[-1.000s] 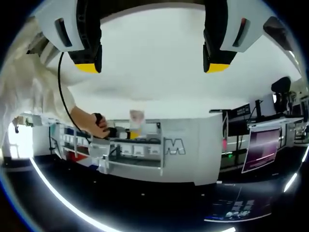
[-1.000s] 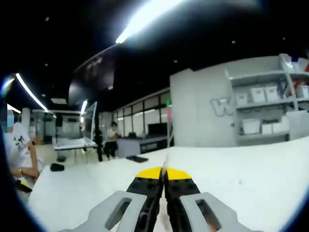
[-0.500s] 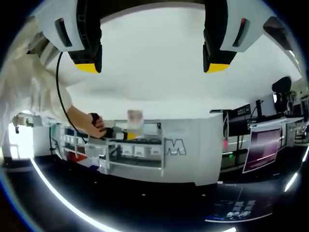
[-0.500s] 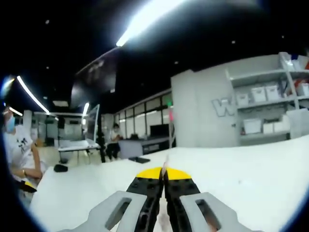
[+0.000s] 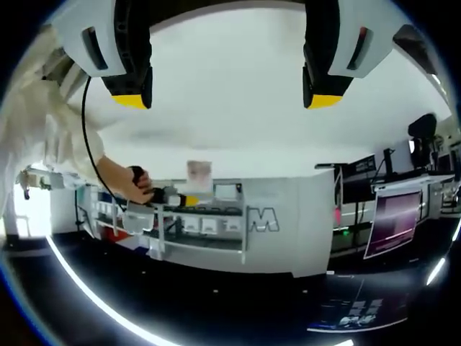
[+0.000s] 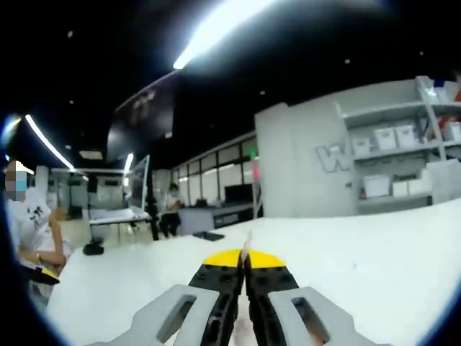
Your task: Open the resealable bag by pulling the two sides of the seal apart until the entire bag opening is separated and visibly accessible.
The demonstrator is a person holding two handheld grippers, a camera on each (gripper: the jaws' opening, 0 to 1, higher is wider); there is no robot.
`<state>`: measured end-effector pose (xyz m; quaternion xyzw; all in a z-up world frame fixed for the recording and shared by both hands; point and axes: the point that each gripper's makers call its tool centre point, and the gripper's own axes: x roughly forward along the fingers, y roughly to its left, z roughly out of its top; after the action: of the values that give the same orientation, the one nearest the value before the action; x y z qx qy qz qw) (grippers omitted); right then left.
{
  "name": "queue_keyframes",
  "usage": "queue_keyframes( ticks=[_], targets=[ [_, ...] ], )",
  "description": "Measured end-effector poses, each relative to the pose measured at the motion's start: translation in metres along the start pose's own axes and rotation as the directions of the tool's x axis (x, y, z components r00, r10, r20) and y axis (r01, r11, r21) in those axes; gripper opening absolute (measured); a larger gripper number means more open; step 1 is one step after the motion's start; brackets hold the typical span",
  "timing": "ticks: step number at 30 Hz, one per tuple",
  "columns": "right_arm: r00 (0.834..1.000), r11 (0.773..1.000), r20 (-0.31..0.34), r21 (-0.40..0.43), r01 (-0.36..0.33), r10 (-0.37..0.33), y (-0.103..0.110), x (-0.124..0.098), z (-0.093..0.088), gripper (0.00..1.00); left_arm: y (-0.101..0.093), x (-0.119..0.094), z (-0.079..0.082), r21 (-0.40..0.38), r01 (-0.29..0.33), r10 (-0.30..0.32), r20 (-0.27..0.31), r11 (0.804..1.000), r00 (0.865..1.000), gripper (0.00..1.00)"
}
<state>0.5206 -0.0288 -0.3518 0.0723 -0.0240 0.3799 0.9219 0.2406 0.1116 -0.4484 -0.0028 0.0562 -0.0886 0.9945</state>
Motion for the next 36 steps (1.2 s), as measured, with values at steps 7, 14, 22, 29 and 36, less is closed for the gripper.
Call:
queue_keyframes(
  ticks=[7, 14, 22, 29, 36],
  targets=[
    [1.0, 1.0, 0.013, 0.019, -0.001, 0.001, -0.004, -0.008, 0.002, 0.0, -0.003, 0.003, -0.002, 0.003, 0.009, -0.009, -0.006, 1.0, 1.0, 0.85],
    [1.0, 1.0, 0.019, 0.017, -0.012, 0.012, 0.001, -0.012, 0.005, 0.0, -0.004, 0.003, -0.003, 0.003, 0.01, -0.01, -0.01, 1.0, 1.0, 0.85],
    [1.0, 0.999, 0.014, 0.038, -0.028, 0.028, 0.0, -0.021, 0.004, 0.0, -0.004, 0.004, -0.003, 0.001, 0.009, -0.009, -0.007, 1.0, 1.0, 0.85],
    [0.998, 0.998, 0.026, 0.04, -0.05, 0.049, 0.003, -0.031, 0.01, 0.0, -0.006, 0.005, -0.005, -0.001, 0.016, -0.016, -0.013, 1.0, 1.0, 0.85],
    [0.997, 0.997, 0.035, 0.041, -0.063, 0.062, 0.009, -0.039, 0.011, 0.0, -0.007, 0.005, -0.005, -0.001, 0.013, -0.013, -0.012, 1.0, 1.0, 0.85]
  ],
)
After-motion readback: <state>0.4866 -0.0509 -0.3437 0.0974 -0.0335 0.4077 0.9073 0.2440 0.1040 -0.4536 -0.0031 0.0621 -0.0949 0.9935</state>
